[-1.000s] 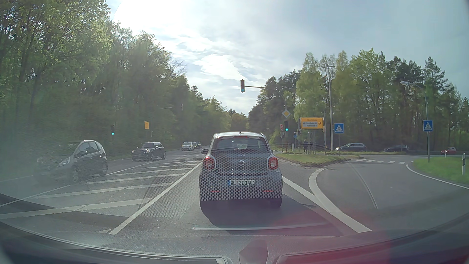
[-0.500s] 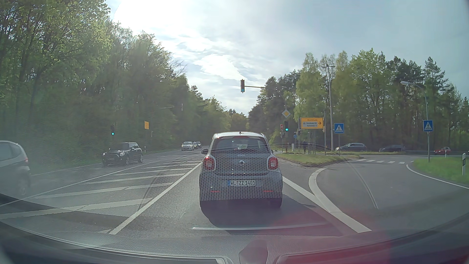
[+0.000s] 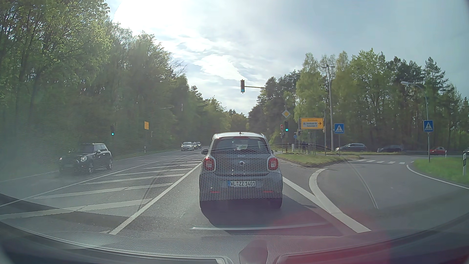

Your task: Follow the waypoints while adhering to traffic rules and regulations

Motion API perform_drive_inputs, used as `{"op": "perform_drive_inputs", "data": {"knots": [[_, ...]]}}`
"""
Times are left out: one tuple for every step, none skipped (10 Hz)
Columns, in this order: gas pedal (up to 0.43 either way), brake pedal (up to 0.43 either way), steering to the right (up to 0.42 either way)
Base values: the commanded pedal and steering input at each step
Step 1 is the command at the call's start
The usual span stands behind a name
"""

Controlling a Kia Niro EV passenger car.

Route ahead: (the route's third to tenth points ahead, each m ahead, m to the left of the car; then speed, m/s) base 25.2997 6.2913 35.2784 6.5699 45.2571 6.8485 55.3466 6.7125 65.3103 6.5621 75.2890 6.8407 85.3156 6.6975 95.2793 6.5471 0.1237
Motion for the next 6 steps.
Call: {"op": "perform_drive_inputs", "data": {"knots": [[0.0,0.0,-0.01],[0.0,0.0,-0.01],[0.0,0.0,-0.01],[0.0,0.0,-0.01],[0.0,0.0,-0.01],[0.0,0.0,-0.01]]}}
